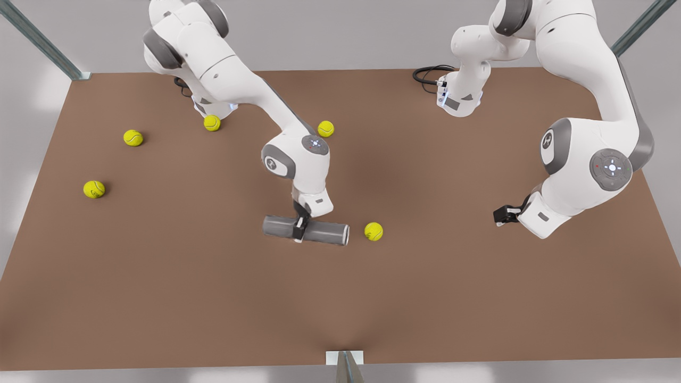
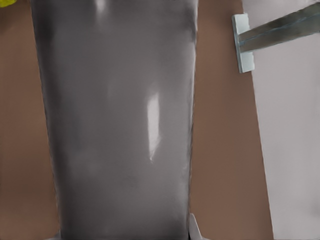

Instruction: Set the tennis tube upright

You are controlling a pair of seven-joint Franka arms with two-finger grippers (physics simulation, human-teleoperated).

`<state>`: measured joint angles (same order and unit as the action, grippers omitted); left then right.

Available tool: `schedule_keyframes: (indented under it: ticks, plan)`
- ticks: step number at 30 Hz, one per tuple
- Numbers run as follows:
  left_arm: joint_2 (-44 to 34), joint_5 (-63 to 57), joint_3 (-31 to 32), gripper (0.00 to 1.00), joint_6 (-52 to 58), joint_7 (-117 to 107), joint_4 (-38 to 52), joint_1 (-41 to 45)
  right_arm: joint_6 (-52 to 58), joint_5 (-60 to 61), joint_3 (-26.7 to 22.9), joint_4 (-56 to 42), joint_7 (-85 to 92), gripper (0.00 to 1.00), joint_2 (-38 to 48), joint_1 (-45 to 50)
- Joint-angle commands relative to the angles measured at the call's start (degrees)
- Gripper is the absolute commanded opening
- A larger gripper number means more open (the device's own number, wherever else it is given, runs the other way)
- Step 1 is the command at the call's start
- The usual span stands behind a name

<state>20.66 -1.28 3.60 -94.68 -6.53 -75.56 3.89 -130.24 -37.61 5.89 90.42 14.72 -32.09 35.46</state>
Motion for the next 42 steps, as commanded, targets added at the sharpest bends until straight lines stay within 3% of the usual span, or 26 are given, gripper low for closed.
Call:
schedule_keyframes:
  ticks: [1,13,15,26,34,35,36,42]
  plan:
    - [-0.1,0.0,0.0,1.00,-0.1,-0.3,0.1,0.0,-2.2,-3.9,0.0,-1.0,15.3,0.77,-1.0,2.3]
    - [0.4,-0.1,0.0,1.00,-1.3,-0.3,0.0,0.1,-1.5,18.8,-0.2,-8.4,13.0,0.77,-9.7,11.9]
    - [0.5,-0.1,0.0,1.00,-1.6,-0.3,0.0,0.1,-2.4,18.3,-0.2,-8.5,13.5,0.77,-10.5,13.1]
    - [1.1,-0.1,0.0,1.00,-2.0,-1.0,0.1,0.1,-1.4,19.0,-1.7,-29.9,12.6,0.77,-24.7,18.8]
    - [1.1,-0.1,0.0,1.00,-2.0,-1.2,0.1,0.1,-2.4,19.2,-2.3,-32.0,11.6,0.77,-28.4,20.1]
    - [1.1,-0.1,0.0,1.00,-2.0,-1.2,0.1,0.1,-2.4,19.2,-2.3,-32.0,11.6,0.94,-28.5,20.1]
    - [1.1,-0.1,0.0,1.00,-2.0,-1.2,0.1,0.1,-2.5,19.2,-2.3,-32.0,11.6,1.00,-28.4,20.1]
    - [1.0,-0.1,0.0,1.00,-2.0,-1.9,0.1,0.3,-2.1,19.2,-2.4,-32.0,11.6,1.00,-28.0,20.1]
